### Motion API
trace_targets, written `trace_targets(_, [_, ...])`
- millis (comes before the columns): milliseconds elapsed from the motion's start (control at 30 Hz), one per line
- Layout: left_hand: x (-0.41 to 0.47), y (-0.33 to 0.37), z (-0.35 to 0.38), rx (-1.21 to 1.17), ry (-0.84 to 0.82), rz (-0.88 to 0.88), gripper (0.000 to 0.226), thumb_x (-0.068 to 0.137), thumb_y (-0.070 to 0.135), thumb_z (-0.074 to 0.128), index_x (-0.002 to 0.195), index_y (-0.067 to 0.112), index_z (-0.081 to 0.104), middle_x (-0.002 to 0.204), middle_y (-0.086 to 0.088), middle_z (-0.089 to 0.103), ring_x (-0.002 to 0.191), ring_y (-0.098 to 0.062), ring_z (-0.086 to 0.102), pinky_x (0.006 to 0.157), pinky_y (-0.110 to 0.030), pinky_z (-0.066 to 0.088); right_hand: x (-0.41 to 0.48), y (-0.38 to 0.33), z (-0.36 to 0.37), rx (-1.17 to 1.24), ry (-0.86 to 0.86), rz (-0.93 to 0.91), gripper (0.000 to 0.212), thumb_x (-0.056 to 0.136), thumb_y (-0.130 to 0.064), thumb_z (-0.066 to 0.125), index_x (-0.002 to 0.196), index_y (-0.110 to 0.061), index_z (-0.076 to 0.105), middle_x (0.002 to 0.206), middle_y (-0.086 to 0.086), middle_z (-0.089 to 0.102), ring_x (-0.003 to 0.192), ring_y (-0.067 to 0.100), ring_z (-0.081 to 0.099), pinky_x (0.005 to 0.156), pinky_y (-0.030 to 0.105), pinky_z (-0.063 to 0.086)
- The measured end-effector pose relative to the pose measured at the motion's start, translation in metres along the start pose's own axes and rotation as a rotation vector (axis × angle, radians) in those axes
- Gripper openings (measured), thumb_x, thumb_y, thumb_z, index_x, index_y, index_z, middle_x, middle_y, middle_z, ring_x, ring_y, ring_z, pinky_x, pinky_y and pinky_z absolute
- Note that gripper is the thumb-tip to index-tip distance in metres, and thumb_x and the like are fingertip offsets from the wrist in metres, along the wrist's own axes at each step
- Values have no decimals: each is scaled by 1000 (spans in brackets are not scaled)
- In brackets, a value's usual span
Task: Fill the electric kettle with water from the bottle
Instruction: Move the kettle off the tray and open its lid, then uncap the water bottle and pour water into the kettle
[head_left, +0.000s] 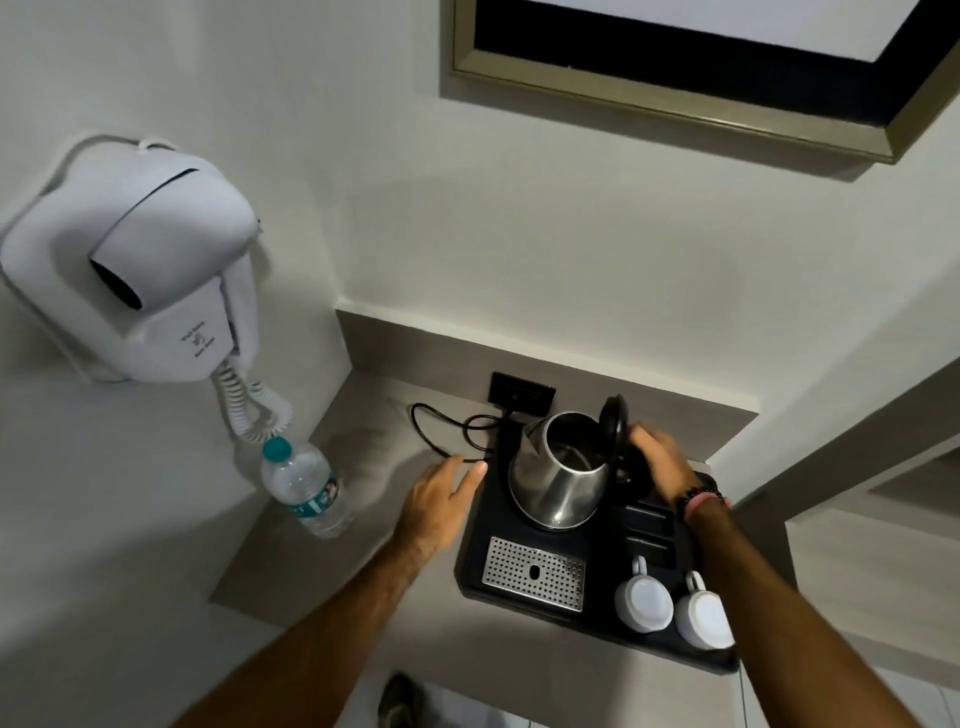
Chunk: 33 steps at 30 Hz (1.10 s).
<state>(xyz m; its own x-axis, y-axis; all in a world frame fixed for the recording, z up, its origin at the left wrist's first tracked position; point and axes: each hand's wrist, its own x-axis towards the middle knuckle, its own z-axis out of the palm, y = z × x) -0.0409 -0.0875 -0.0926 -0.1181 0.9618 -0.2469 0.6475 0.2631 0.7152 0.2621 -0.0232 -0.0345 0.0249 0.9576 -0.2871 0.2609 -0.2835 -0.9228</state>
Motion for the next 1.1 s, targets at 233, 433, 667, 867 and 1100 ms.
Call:
trace_targets(233, [-30, -64, -3, -126, 57, -104, 64, 84, 81, 30, 98, 33, 68, 94, 9, 71, 94, -14, 66, 89, -33, 52, -6, 7, 2, 165, 28, -36, 23, 94, -38, 56, 82, -29, 73, 77, -6, 75, 67, 10, 69, 55, 22, 55])
trace_targets(433, [-40, -80, -4, -112, 122, -81, 47, 92, 70, 35, 71, 32, 54, 65, 11, 58, 67, -5, 59, 68, -27, 47, -6, 1, 7, 185, 52, -56, 24, 85, -43, 58, 82, -22, 70, 72, -4, 72, 63, 11, 66, 50, 24, 54])
trace_targets(667, [-41, -76, -6, -102, 104, -58, 61, 88, 76, 28, 87, 25, 62, 72, 11, 56, 73, -14, 59, 71, -31, 53, -9, -12, 9, 174, 50, -62, 37, 76, -59, 61, 81, -24, 72, 76, 1, 72, 65, 15, 66, 52, 28, 55])
trace_targets(867, [-39, -81, -5, 88, 115, 49, 60, 97, 59, 41, 140, 19, 54, 141, -4, 59, 127, -22, 56, 105, -36, 47, -6, -45, 32, 145, 3, -101, 37, 73, -59, 59, 78, -26, 74, 76, -4, 74, 69, 8, 69, 56, 19, 54])
trace_targets(1100, [-40, -105, -20, 397, 106, 107, 63, 97, 63, 36, 144, 24, 50, 157, -4, 40, 144, -23, 37, 116, -39, 32, 2, -68, 109, 167, -97, -126, 27, 101, -21, 53, 82, -16, 71, 76, -1, 72, 69, 10, 66, 64, 22, 55])
